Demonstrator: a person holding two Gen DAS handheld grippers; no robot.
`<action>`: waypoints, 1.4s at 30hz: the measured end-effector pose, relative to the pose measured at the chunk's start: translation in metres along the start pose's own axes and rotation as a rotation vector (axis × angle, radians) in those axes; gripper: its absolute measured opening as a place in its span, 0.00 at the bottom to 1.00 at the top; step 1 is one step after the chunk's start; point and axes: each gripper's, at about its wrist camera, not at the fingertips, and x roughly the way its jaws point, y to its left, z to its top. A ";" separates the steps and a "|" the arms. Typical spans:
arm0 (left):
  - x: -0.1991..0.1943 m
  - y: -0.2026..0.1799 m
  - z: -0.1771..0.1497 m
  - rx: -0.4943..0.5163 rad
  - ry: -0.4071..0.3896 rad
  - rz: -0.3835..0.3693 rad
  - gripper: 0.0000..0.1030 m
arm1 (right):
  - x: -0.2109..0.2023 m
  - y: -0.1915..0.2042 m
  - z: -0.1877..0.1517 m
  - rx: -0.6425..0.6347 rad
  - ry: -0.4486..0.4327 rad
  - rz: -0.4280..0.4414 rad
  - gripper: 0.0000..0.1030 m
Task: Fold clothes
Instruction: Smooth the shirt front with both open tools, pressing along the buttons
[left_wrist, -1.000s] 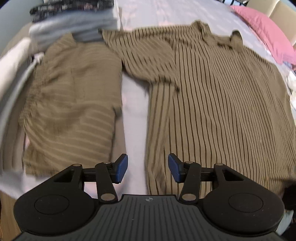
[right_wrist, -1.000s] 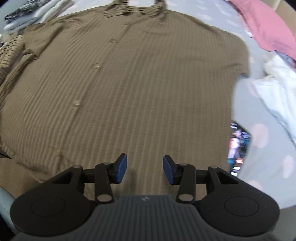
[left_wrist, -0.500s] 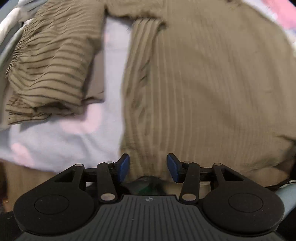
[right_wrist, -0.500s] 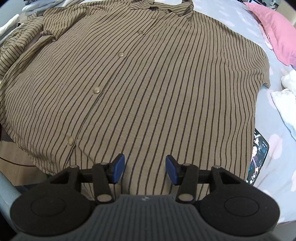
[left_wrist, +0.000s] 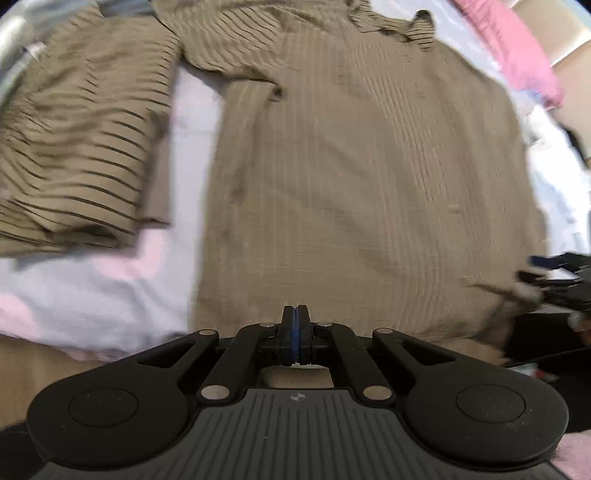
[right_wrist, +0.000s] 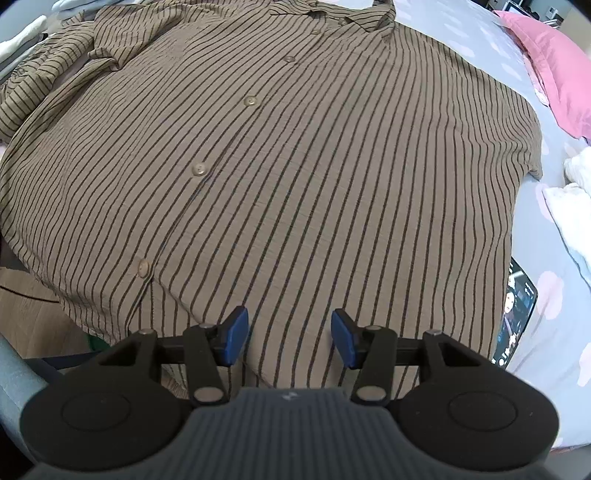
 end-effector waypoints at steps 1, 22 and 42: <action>0.003 0.003 0.000 -0.015 0.010 0.007 0.00 | 0.000 0.002 0.001 -0.006 -0.001 0.001 0.53; 0.036 -0.001 0.001 -0.013 0.055 0.053 0.00 | 0.004 0.011 -0.002 -0.044 0.014 -0.003 0.57; 0.038 0.067 0.011 -0.151 0.275 0.028 0.00 | 0.017 0.002 0.000 0.000 0.086 -0.072 0.57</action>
